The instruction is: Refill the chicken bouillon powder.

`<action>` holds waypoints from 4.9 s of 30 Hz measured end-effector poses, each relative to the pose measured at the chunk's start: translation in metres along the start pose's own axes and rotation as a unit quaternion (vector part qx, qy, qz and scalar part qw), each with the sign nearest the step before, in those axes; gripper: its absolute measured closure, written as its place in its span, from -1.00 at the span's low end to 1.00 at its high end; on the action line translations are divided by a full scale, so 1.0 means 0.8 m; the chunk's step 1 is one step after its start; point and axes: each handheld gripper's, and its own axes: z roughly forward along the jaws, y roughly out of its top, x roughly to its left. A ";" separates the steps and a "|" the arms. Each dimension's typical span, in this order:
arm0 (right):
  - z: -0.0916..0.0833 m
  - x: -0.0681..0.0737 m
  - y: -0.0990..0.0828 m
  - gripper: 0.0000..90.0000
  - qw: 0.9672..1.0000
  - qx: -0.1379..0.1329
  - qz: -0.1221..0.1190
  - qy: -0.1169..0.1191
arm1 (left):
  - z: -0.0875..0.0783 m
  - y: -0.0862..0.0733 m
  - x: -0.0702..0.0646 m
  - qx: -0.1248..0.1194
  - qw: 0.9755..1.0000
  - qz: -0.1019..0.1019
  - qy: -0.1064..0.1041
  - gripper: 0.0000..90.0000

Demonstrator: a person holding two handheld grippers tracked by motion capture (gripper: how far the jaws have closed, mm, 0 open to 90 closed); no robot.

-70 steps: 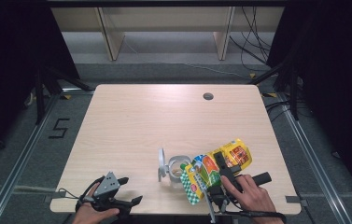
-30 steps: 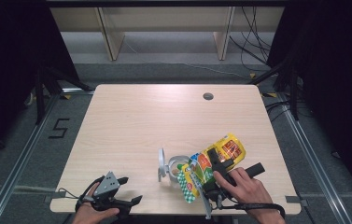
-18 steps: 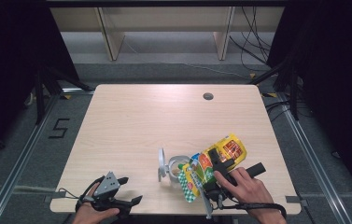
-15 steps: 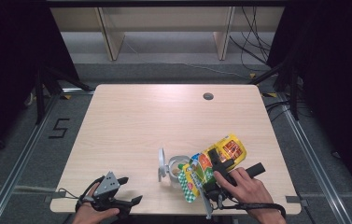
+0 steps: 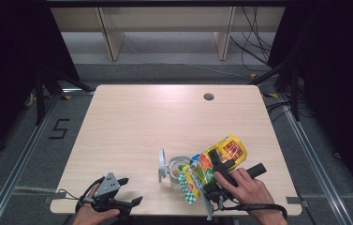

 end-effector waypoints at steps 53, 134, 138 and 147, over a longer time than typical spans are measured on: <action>-0.009 -0.007 -0.003 0.22 0.999 -0.001 -0.042 -0.005 | -0.002 0.001 0.002 0.010 1.000 0.016 0.005 -0.66; -0.002 -0.011 -0.007 0.23 0.999 0.003 -0.035 0.016 | -0.002 0.000 0.002 -0.004 1.000 0.007 0.002 -0.66; -0.001 -0.013 -0.006 0.23 0.999 0.002 -0.041 0.017 | -0.003 0.000 0.002 -0.004 1.000 0.007 0.003 -0.66; 0.001 -0.013 -0.003 0.23 0.999 -0.004 -0.040 0.020 | -0.004 0.001 0.001 0.003 1.000 -0.004 0.003 -0.66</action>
